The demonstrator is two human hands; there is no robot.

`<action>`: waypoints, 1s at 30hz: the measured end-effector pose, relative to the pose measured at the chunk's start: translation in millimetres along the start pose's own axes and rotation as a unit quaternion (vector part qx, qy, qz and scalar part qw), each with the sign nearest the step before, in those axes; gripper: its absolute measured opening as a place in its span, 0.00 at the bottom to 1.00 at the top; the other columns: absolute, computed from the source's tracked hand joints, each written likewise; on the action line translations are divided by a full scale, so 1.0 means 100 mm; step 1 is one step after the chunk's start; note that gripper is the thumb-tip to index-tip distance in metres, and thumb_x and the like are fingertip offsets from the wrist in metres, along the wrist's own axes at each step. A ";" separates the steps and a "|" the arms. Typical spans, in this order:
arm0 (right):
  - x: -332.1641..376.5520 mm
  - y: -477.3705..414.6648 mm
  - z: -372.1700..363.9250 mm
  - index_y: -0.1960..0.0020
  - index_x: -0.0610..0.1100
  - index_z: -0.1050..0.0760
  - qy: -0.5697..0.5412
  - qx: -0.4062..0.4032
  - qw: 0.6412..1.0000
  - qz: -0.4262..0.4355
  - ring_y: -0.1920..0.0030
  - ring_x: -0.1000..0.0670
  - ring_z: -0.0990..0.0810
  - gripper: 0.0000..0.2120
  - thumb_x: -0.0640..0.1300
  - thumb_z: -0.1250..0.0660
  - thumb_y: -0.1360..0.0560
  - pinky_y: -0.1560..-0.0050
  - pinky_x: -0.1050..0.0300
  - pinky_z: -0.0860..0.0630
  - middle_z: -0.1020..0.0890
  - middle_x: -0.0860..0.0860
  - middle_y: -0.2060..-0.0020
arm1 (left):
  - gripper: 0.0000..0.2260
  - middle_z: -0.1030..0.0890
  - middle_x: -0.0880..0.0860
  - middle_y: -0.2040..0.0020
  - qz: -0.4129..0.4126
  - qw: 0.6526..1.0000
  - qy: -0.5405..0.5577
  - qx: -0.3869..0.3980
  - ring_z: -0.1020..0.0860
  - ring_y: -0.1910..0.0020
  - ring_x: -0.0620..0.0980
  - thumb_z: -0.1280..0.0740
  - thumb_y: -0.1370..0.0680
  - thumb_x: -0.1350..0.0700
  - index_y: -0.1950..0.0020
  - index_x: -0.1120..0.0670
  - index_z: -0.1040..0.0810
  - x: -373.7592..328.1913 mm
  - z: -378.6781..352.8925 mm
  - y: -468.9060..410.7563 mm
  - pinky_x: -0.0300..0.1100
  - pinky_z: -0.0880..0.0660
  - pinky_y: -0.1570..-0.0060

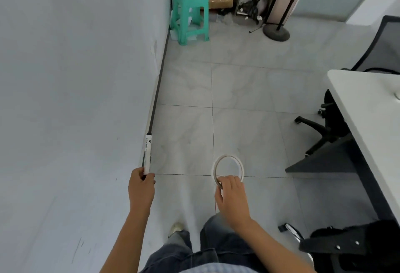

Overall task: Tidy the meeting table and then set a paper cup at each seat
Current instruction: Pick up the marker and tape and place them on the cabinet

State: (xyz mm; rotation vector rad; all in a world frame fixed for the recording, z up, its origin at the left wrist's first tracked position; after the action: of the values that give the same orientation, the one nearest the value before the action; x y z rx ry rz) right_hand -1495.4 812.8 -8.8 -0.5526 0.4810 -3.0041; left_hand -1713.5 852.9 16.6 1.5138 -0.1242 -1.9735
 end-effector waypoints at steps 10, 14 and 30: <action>-0.53 -1.38 -0.30 0.57 0.46 0.32 -0.012 0.011 0.997 -0.071 0.68 0.49 0.24 0.05 0.44 0.43 0.31 0.68 0.59 0.25 0.23 0.51 0.68 | 0.06 0.27 0.50 0.64 -0.025 0.995 -0.053 0.087 0.29 0.65 0.47 0.40 0.24 0.65 0.51 0.55 0.31 -0.77 -0.97 -0.95 0.37 0.33 0.67; -0.93 -2.30 -0.35 0.60 0.43 0.29 -0.034 0.009 0.997 -0.073 0.69 0.49 0.26 0.12 0.36 0.27 0.39 0.68 0.58 0.27 0.23 0.50 0.69 | 0.06 0.27 0.49 0.64 -0.036 0.995 -0.055 0.077 0.28 0.63 0.49 0.40 0.24 0.65 0.51 0.55 0.31 -1.28 -1.46 -1.42 0.37 0.32 0.66; -1.85 -4.60 -0.87 0.63 0.42 0.27 -0.044 0.029 0.995 -0.079 0.71 0.50 0.25 0.12 0.36 0.25 0.39 0.69 0.63 0.34 0.22 0.49 0.71 | 0.04 0.27 0.53 0.62 -0.038 0.995 -0.067 0.059 0.27 0.58 0.54 0.40 0.23 0.64 0.50 0.57 0.31 -2.63 -2.79 -3.05 0.39 0.31 0.63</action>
State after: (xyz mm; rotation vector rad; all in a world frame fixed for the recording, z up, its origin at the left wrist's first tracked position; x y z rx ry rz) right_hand -1349.8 1294.6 -6.3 -0.7503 0.3595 -3.1131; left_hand -1559.2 1318.1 9.4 1.4783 -0.2478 -2.1621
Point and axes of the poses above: each hand's wrist, its own y-axis away from the middle knuckle, its own z-axis out of the back of the hand, x = y × z, the point moved 3 cm from there along -y, towards the middle knuckle
